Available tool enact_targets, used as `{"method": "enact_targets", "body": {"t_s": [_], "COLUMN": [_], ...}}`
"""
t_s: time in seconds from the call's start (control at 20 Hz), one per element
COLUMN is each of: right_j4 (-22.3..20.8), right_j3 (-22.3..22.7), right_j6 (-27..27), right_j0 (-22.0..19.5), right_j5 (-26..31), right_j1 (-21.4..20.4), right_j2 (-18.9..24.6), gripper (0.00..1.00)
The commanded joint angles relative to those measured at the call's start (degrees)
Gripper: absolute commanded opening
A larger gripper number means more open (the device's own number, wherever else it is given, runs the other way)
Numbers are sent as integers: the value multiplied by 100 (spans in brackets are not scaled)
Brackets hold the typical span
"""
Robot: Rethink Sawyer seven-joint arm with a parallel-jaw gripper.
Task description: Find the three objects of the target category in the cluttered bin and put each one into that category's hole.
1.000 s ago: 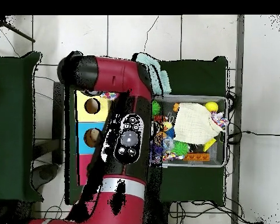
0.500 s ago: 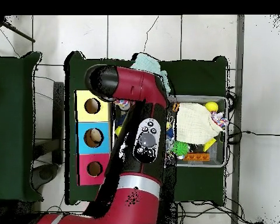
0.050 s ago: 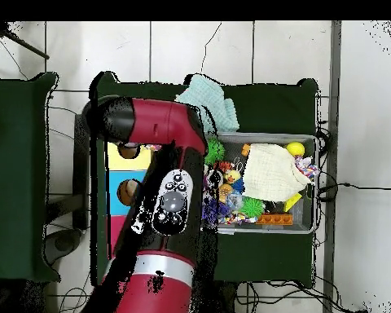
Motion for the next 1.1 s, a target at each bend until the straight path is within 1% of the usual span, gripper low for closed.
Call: {"method": "enact_targets", "body": {"t_s": [0.05,0.4,0.6,0.85,1.1], "right_j4": [-5,35,132,164,232], "right_j3": [240,162,123,209,570], "right_j6": [1273,1435,1480,1221,1173], "right_j0": [329,443,438,265,191], "right_j5": [1188,1316,1337,895,510], "right_j1": [-362,-358,-303,-135,-150], "right_j2": [-2,-109,-73,125,234], "gripper": [0,0,0,0,0]}}
